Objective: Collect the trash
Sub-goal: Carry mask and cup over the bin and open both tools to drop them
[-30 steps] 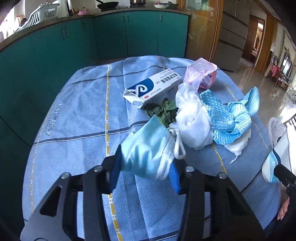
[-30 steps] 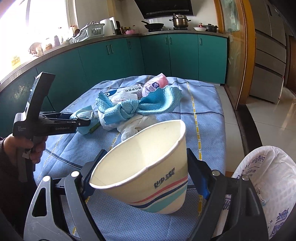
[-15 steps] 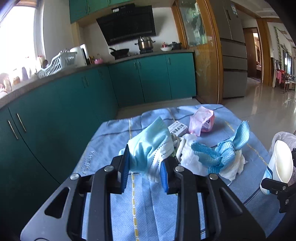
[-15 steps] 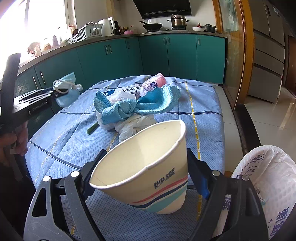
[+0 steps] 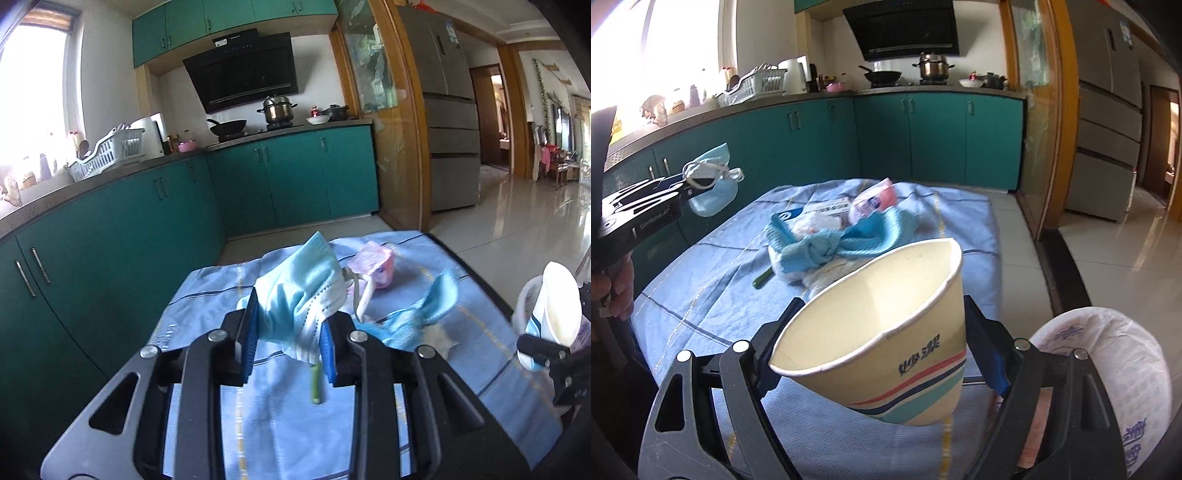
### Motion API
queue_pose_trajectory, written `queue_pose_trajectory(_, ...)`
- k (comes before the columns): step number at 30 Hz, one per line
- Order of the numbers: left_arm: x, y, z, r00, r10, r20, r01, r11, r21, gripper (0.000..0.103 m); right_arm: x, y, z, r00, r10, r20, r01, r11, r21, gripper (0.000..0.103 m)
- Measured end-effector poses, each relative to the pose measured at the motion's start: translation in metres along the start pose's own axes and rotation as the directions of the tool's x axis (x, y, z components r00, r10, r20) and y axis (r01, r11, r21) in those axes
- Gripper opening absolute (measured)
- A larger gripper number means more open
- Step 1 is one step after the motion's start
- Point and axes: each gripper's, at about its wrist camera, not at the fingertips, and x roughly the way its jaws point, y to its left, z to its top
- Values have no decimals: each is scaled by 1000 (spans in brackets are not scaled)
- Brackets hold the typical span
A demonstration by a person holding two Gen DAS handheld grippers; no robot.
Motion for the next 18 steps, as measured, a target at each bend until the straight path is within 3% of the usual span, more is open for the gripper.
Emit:
queue_pose_trajectory(6,-11,-35,8,996,-91,13,91,996,11,29,-27,-39,0,995,-93,40,90,993,77,82)
queue_pose_trajectory(10,-14,-68,7,980,-199,-8,199,979,48,29,-47,-74,-6,979,-201,43,194,972,136,82)
queue_pose_trajectory(13,-14,-98,1,948,-315,-52,318,946,62,29,-63,-100,-14,962,-268,44,256,949,186,82)
queue_pose_trajectory(18,-3,-150,-10,862,-488,-137,498,866,48,29,-84,-131,-25,938,-344,36,324,911,253,82)
